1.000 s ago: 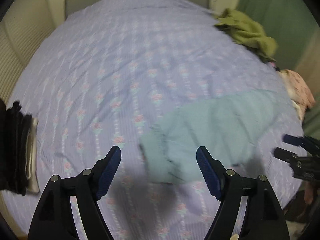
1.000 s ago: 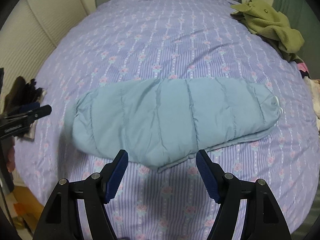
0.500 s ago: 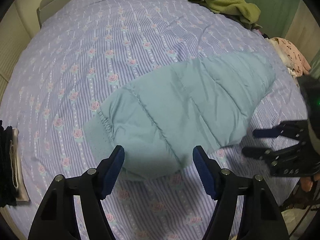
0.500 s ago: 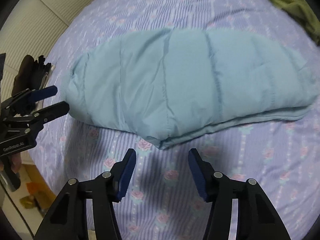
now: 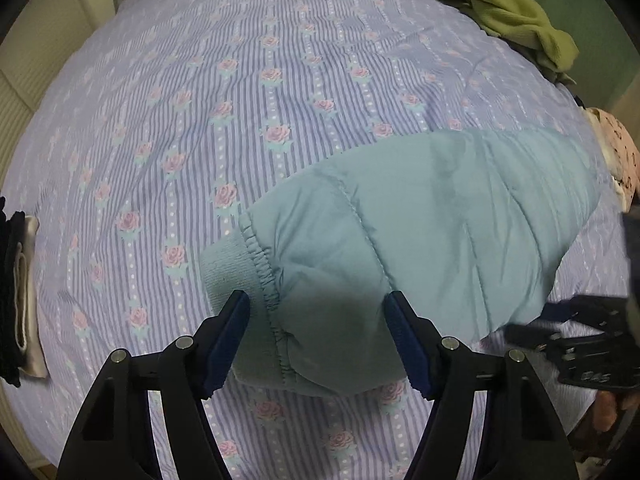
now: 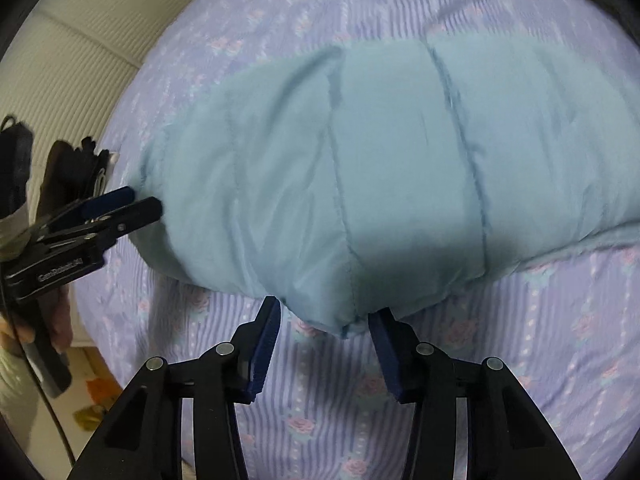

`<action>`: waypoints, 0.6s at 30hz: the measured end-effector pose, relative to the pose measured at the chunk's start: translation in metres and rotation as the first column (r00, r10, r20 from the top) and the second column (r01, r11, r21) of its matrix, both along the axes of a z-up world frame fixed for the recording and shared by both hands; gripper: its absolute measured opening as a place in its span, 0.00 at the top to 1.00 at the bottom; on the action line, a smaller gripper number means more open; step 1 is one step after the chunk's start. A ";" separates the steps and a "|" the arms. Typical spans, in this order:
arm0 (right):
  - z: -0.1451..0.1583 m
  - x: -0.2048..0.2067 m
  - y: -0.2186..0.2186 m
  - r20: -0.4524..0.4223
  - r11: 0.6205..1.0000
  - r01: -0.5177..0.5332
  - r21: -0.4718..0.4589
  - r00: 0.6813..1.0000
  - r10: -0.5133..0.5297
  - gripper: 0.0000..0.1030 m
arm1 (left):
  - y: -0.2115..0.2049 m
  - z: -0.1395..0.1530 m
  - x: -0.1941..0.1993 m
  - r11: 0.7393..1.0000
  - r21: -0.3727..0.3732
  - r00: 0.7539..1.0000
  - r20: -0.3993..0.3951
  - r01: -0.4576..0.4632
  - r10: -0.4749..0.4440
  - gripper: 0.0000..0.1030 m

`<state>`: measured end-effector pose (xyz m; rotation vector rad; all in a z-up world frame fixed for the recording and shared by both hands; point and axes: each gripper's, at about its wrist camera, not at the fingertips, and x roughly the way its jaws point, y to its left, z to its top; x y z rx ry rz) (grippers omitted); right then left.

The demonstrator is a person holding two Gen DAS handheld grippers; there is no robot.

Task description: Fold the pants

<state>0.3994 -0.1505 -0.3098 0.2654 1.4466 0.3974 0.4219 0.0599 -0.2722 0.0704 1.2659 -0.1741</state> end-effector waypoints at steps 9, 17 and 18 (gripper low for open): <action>0.012 0.000 0.013 0.079 0.999 0.007 -0.043 0.997 -0.003 0.67 | -0.007 -0.006 0.009 1.000 0.001 0.999 -0.016 0.028 -0.028 0.33; 0.014 -0.018 0.021 0.033 0.998 -0.013 -0.064 0.999 0.016 0.86 | 0.001 -0.017 0.011 0.998 0.064 0.999 -0.051 0.012 -0.009 0.38; 0.012 -0.022 0.023 0.027 0.997 -0.013 -0.074 1.000 0.016 0.86 | 0.004 -0.020 0.010 0.997 0.073 0.998 -0.061 0.007 -0.003 0.38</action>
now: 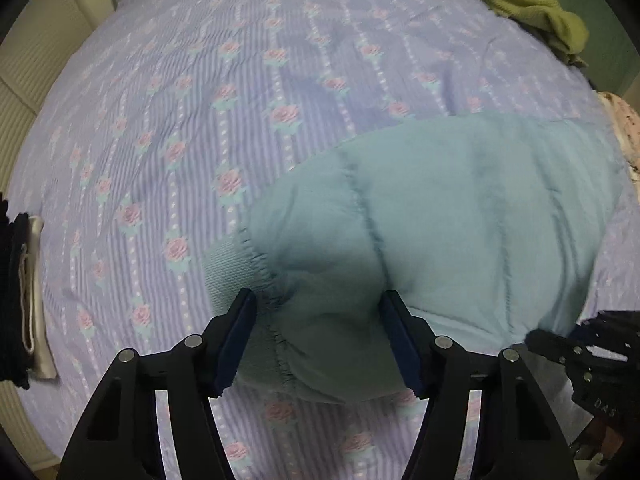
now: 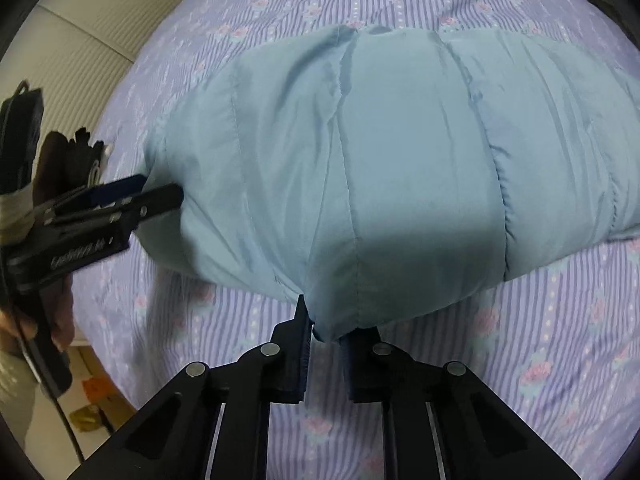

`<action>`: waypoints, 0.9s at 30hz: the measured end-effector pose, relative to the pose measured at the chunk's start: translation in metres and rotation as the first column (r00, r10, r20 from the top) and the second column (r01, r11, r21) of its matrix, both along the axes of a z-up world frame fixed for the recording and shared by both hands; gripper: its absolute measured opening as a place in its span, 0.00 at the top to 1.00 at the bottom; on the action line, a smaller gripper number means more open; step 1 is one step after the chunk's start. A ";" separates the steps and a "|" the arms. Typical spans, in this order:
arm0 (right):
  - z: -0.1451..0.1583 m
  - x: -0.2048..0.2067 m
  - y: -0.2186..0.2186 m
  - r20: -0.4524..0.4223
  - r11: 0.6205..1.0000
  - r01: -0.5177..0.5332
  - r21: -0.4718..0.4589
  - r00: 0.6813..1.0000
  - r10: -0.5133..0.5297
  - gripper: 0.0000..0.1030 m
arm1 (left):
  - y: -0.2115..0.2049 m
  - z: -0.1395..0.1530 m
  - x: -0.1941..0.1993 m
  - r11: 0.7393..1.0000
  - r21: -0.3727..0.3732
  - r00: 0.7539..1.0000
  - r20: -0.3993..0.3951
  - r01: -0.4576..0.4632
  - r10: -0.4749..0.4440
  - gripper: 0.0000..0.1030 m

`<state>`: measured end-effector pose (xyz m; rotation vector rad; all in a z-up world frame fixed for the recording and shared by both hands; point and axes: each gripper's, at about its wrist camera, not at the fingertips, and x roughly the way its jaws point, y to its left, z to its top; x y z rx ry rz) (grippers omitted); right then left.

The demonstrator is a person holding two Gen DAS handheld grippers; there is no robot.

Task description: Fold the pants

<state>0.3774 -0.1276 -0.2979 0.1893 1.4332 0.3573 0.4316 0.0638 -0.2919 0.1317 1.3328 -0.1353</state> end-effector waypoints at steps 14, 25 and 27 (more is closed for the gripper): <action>0.065 -0.023 -0.057 0.172 0.987 0.132 -0.089 0.978 -0.115 0.36 | -0.034 0.079 -0.033 0.997 -0.014 0.982 0.172 0.080 -0.077 0.37; 0.103 0.005 -0.220 0.342 0.875 0.480 -0.068 0.835 -0.431 0.22 | -0.151 0.105 -0.025 0.966 -0.124 0.946 0.264 0.226 -0.188 0.40; 0.096 0.016 -0.236 0.339 0.868 0.495 -0.051 0.826 -0.451 0.22 | -0.174 0.102 -0.020 0.965 -0.125 0.947 0.256 0.230 -0.193 0.44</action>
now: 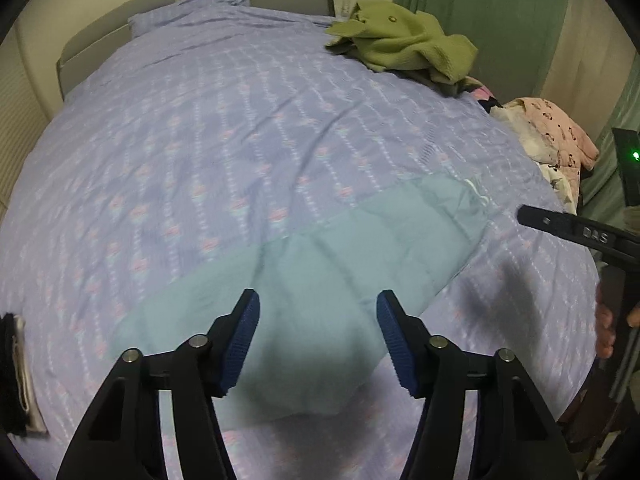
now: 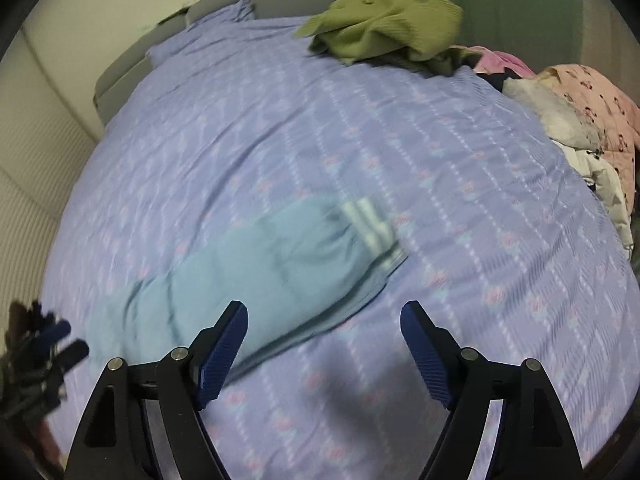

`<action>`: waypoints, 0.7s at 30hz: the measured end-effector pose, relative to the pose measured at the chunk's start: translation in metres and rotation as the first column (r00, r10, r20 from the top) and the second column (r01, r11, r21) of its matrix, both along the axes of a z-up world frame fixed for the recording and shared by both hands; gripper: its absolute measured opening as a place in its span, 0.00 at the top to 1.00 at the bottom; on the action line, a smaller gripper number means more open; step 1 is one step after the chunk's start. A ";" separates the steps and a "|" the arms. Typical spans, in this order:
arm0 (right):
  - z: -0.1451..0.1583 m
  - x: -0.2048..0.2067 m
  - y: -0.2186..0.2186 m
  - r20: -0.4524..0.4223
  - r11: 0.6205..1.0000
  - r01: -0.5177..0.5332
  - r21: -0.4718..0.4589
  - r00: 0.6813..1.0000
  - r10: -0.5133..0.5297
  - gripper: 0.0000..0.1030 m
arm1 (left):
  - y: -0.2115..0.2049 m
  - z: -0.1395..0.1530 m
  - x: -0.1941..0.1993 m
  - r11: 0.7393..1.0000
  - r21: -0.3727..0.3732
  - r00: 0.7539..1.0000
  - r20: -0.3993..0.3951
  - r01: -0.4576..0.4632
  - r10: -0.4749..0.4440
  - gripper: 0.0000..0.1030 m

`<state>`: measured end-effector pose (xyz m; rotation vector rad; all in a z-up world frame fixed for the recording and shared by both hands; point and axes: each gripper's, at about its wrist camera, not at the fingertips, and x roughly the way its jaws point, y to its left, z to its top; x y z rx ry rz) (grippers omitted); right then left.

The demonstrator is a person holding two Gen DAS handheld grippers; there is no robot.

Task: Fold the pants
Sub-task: 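Grasp the striped cuffs with the right tool while the left tool holds the pants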

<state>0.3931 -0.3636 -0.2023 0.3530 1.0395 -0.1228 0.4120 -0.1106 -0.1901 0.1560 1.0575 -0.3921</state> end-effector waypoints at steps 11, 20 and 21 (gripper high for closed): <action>-0.075 0.054 -0.050 -0.076 0.989 0.023 0.147 0.997 -0.012 0.22 | -0.056 -0.035 0.033 0.997 0.037 0.994 -0.087 -0.070 0.073 0.71; -0.132 0.059 -0.068 -0.139 0.938 0.069 0.339 0.990 -0.023 0.22 | -0.055 -0.051 0.032 0.989 0.096 0.984 -0.127 -0.111 0.123 0.71; -0.137 0.061 -0.068 -0.143 0.935 0.074 0.347 0.989 -0.025 0.22 | -0.054 -0.052 0.031 0.989 0.098 0.983 -0.133 -0.115 0.128 0.71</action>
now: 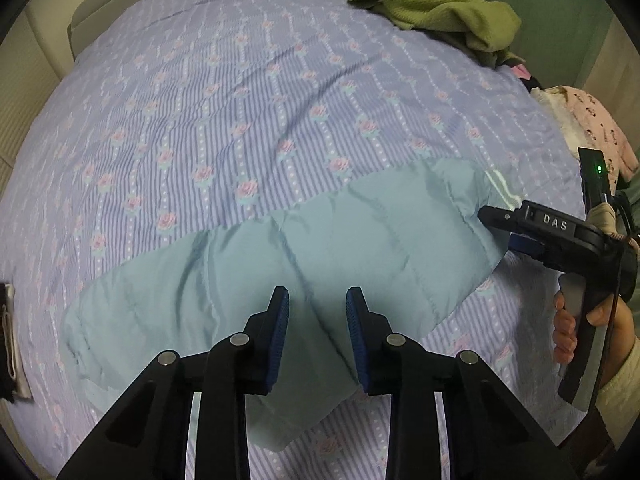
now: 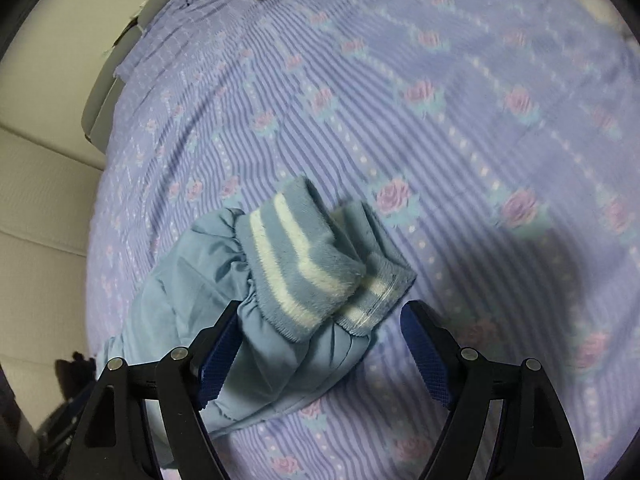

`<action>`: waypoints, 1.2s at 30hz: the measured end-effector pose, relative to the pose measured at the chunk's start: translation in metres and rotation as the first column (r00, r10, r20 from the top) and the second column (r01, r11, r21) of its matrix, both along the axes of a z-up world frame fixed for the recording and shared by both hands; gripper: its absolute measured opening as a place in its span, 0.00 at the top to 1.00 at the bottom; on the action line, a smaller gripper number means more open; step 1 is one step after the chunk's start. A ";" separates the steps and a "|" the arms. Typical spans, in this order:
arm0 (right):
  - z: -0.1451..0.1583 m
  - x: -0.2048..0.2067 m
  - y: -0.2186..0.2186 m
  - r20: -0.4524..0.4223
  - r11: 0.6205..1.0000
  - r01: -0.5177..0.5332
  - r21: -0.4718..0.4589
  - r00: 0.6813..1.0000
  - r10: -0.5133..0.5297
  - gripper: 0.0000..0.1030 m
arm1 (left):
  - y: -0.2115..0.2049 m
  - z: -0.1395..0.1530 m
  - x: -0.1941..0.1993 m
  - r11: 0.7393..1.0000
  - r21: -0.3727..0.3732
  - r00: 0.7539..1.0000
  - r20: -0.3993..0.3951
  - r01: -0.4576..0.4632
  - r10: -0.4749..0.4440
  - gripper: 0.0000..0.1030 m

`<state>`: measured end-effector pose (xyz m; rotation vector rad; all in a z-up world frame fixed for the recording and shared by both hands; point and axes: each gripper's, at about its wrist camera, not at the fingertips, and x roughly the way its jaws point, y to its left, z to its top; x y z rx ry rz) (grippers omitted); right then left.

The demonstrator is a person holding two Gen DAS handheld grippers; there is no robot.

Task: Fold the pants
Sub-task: 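Grasp the striped cuffs with the right tool while the left tool holds the pants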

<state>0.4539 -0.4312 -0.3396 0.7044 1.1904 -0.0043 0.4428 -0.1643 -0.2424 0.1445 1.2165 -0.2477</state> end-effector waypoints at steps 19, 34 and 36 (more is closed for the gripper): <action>0.109 -0.029 0.027 0.124 0.945 -0.061 -0.323 0.987 0.107 0.63 | -0.021 -0.035 0.009 0.998 -0.056 0.993 -0.111 0.040 -0.046 0.89; 0.159 -0.049 0.079 0.165 0.886 -0.119 -0.448 0.963 0.213 0.63 | -0.007 -0.001 0.018 0.991 -0.129 0.992 -0.126 -0.023 0.007 0.82; 0.165 -0.052 0.086 0.165 0.879 -0.117 -0.463 0.962 0.215 0.63 | 0.000 0.021 0.013 0.994 -0.101 0.995 -0.099 -0.026 0.016 0.73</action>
